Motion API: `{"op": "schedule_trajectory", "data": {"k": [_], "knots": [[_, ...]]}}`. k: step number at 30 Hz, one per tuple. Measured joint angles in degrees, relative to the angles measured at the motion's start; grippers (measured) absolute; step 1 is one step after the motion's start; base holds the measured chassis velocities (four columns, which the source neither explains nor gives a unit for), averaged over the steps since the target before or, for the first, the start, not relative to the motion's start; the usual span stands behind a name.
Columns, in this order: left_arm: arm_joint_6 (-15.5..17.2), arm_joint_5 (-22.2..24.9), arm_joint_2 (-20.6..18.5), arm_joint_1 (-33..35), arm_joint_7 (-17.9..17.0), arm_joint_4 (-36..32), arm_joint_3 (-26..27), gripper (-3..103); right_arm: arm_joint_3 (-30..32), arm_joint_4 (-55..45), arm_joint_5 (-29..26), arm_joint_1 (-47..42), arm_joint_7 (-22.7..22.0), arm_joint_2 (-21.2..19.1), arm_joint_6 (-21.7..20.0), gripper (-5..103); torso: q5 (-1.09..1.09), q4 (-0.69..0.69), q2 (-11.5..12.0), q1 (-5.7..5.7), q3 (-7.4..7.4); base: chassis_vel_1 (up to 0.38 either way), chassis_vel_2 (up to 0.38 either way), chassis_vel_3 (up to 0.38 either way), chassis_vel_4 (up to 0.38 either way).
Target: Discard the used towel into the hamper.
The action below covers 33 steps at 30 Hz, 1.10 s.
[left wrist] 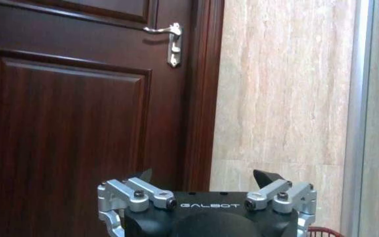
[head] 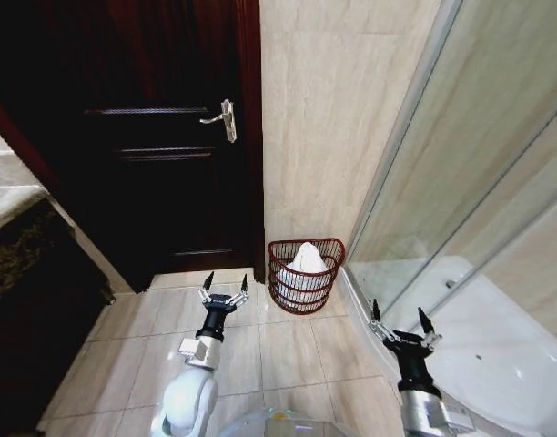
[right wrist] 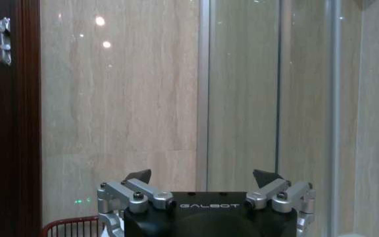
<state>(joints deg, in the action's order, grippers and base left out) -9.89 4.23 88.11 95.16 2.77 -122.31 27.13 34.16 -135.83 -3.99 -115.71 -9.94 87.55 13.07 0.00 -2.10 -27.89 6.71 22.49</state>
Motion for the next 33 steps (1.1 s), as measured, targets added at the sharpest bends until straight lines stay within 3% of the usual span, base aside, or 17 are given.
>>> {"op": "schedule_trajectory", "data": {"k": [21, 33], "knots": [[-3.94, 3.41, -0.43, 1.2, 2.03, 0.84, 1.11, 100, -0.76, 0.38, -0.18, -1.77, -1.66, 0.06, 2.92, 100, 0.0, 0.0, 0.2, -0.09, -0.1, 0.027, -0.026, -0.03, 0.03], [-4.29, 3.33, -0.63, 0.79, 2.48, 1.79, 1.47, 100, -0.9, 0.98, -0.15, -1.83, -2.09, -0.05, 3.6, 100, 0.0, 0.0, 3.23, -1.31, -1.93, 0.0, 0.0, 0.0, 0.0]]}}
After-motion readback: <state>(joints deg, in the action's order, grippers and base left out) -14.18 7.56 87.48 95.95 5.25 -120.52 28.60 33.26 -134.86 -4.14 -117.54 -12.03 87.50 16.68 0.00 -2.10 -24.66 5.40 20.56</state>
